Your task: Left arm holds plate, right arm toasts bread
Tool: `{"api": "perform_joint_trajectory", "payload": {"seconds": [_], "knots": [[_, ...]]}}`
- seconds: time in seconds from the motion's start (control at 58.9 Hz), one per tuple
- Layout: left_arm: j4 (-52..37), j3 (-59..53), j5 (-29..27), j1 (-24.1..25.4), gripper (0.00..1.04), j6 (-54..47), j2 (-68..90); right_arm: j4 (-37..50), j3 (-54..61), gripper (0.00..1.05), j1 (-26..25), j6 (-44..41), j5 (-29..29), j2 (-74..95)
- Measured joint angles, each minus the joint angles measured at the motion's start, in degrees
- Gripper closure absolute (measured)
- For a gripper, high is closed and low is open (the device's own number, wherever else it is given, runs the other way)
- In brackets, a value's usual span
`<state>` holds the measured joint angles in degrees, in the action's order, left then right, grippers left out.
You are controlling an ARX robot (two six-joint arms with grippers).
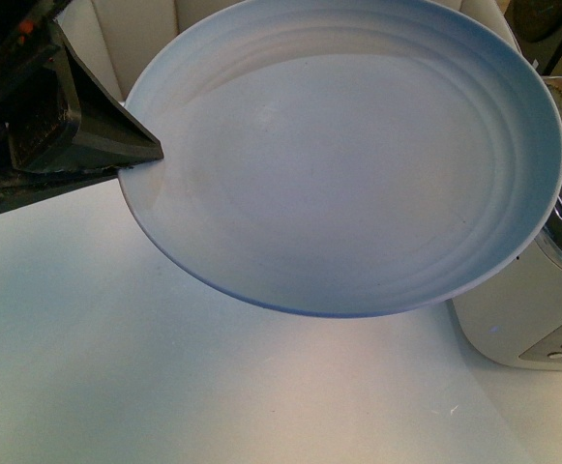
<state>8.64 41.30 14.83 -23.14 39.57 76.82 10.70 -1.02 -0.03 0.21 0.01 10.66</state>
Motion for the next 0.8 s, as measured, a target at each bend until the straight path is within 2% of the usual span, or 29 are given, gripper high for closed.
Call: {"api": "perform_joint_trajectory", "payload": {"seconds": [0.068,0.17,0.458,0.492,0.746,0.797], "knots": [[0.0,0.0,0.0,0.0,1.02,-0.1,0.0,-1.2,0.0,1.03,0.0,0.0,0.0,-1.2],[0.0,0.0,-0.1,-0.1,1.02,-0.1,0.0,-9.7,0.0,1.03,0.0,0.0,0.1,-7.9],[0.0,0.0,-0.2,-0.3,1.02,-0.1,0.0,-10.6,0.0,1.01,0.0,0.0,0.0,-10.2],[0.0,0.0,-0.3,-0.3,1.02,-0.1,0.0,-10.6,0.0,0.96,0.0,0.0,0.0,-10.2],[0.0,0.0,-0.1,-0.3,1.02,-0.2,0.0,-10.6,0.0,0.39,0.0,0.0,0.0,-10.3],[0.0,0.0,-0.1,-0.3,1.02,-0.3,0.0,-10.6,0.0,0.32,0.0,0.0,0.0,-10.3]]}}
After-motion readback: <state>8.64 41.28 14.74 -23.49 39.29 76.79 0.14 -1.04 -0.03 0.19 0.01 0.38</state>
